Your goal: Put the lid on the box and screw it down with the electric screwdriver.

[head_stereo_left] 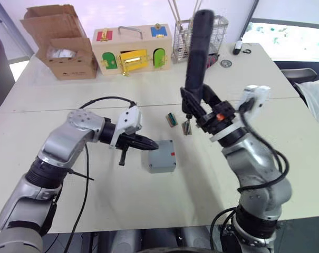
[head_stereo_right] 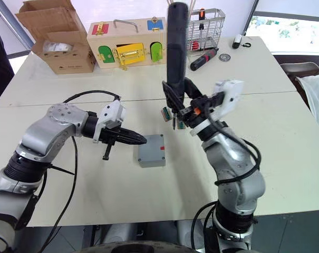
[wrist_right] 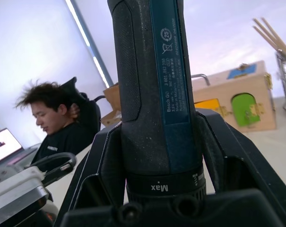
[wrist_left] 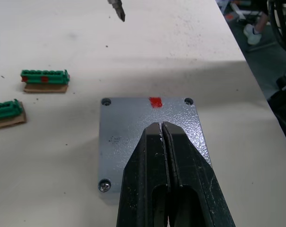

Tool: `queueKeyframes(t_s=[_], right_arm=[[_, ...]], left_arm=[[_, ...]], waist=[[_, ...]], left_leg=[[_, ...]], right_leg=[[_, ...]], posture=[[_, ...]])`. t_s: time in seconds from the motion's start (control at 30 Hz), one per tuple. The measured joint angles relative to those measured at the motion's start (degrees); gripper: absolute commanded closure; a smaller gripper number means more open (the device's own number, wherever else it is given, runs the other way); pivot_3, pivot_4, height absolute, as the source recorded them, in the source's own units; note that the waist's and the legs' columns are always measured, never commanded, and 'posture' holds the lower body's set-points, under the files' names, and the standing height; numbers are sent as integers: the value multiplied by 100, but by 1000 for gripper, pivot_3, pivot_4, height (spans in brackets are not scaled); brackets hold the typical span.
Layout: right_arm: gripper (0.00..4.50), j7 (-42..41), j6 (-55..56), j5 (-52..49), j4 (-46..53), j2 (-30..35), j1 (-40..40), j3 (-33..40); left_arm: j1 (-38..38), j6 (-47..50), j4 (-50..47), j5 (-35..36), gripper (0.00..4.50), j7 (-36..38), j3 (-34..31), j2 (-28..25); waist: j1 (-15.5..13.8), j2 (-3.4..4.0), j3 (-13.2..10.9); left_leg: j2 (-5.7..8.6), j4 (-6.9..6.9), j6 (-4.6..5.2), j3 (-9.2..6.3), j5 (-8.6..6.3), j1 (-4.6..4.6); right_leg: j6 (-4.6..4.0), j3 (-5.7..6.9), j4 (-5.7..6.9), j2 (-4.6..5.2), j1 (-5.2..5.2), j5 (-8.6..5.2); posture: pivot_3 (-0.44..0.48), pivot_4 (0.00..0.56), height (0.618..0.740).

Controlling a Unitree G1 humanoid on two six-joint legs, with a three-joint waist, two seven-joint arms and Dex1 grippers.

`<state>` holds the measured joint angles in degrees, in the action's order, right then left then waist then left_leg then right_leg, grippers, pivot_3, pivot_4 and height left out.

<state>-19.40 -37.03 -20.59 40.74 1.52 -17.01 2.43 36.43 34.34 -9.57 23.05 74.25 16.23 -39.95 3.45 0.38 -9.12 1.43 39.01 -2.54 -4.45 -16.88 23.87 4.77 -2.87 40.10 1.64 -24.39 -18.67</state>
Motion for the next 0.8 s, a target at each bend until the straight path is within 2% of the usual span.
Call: queueKeyframes(t_s=[0.13, 0.3, 0.8], right_arm=[[2552, 9, 948, 508, -491, 34, 111, -611], [2552, 120, 1710, 855, -1045, -50, 243, -1037], [2552, 339, 2668, 1125, -1750, -70, 509, -1418]], left_arm=[[-12, -20, -2, -124, 4500, 21, 97, -34], [-71, -20, -6, -216, 4500, -3, 98, -65], [-295, -287, 31, -486, 4500, -63, 159, -79]], waist=[[1, 0, 0], [-4, 0, 0], [-19, -1, 1]], left_leg=[[0, 1, 0, -1, 0, 0], [0, 2, 0, -2, 0, 0], [0, 2, -1, -5, 0, -1]], right_leg=[[0, 0, 0, 0, 0, 0], [0, 0, 0, 1, 1, 0], [0, 0, 1, 1, 1, 0]], posture=[[0, 150, 740], [0, 150, 740], [0, 150, 740]])
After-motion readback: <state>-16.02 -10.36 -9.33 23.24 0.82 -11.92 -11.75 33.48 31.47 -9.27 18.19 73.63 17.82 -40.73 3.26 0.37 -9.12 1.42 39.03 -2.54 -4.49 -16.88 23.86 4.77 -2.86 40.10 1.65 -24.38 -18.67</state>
